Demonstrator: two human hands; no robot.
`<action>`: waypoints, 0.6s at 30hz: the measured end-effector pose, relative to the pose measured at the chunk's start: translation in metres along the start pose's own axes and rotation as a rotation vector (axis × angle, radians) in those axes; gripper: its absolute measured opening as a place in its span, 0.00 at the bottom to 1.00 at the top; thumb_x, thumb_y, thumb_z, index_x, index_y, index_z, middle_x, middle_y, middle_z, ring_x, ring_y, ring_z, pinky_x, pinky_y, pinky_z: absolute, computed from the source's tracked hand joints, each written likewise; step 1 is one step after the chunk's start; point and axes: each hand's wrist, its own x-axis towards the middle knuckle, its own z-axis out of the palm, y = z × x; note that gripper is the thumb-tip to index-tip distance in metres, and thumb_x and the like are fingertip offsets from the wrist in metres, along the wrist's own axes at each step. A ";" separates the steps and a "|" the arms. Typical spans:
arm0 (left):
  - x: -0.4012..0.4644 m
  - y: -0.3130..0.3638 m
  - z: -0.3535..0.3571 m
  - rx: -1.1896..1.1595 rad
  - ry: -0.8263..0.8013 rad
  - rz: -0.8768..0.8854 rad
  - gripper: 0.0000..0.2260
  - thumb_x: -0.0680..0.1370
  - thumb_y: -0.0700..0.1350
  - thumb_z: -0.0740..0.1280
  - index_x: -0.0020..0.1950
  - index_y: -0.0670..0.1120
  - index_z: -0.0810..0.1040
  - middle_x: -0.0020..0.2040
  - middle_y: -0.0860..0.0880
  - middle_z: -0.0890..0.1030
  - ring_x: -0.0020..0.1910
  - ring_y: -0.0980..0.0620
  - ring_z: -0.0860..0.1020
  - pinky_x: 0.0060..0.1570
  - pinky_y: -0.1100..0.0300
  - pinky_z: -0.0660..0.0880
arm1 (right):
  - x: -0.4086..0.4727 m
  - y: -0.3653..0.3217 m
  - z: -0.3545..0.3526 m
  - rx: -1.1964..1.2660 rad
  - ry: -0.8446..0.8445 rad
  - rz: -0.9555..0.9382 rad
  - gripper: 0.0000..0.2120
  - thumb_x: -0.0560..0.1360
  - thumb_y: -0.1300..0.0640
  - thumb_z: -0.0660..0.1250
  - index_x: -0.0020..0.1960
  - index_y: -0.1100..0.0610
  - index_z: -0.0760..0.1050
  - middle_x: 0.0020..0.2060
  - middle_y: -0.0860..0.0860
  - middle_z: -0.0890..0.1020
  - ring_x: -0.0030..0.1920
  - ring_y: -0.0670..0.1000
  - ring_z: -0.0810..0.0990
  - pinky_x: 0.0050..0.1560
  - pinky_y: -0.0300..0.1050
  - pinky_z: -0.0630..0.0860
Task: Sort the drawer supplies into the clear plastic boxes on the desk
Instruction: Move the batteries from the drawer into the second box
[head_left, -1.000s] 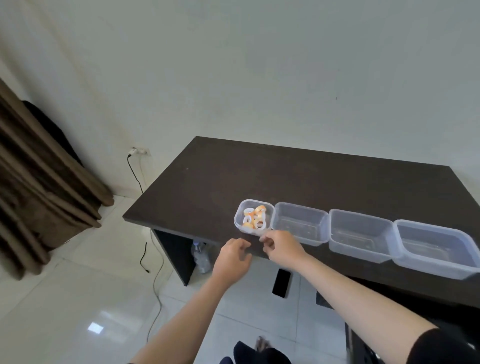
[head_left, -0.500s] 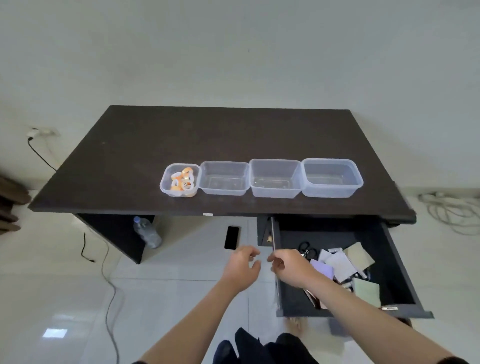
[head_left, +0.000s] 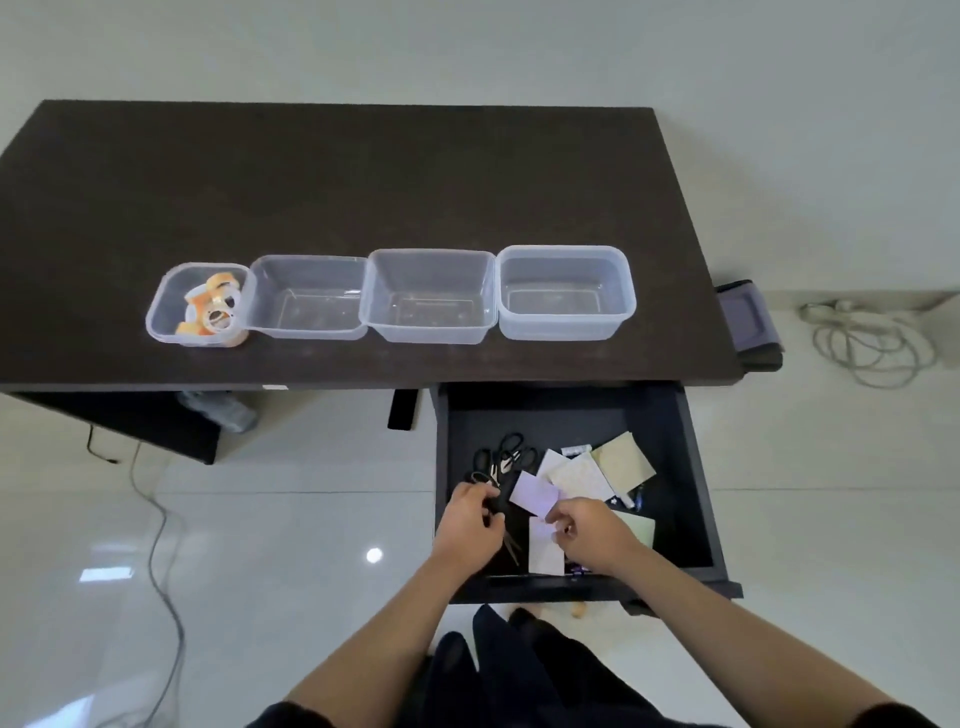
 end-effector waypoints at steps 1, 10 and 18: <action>0.002 -0.001 0.006 -0.003 -0.007 -0.034 0.15 0.76 0.43 0.66 0.62 0.47 0.74 0.62 0.51 0.71 0.52 0.54 0.77 0.58 0.57 0.77 | 0.002 0.008 -0.001 -0.005 -0.011 0.000 0.12 0.73 0.60 0.65 0.55 0.54 0.79 0.49 0.51 0.81 0.49 0.51 0.79 0.51 0.45 0.77; 0.016 0.005 0.054 0.064 -0.114 -0.157 0.17 0.74 0.44 0.67 0.63 0.47 0.73 0.62 0.48 0.72 0.54 0.50 0.77 0.56 0.57 0.75 | 0.018 0.058 -0.004 -0.146 -0.034 0.021 0.14 0.72 0.59 0.66 0.58 0.53 0.77 0.55 0.52 0.74 0.59 0.54 0.72 0.54 0.49 0.75; 0.029 0.010 0.080 0.144 -0.239 -0.184 0.21 0.74 0.44 0.67 0.66 0.49 0.69 0.64 0.45 0.69 0.60 0.46 0.71 0.58 0.55 0.73 | 0.021 0.093 -0.011 -0.375 -0.001 -0.050 0.22 0.70 0.49 0.70 0.63 0.48 0.72 0.59 0.49 0.69 0.62 0.54 0.67 0.67 0.49 0.63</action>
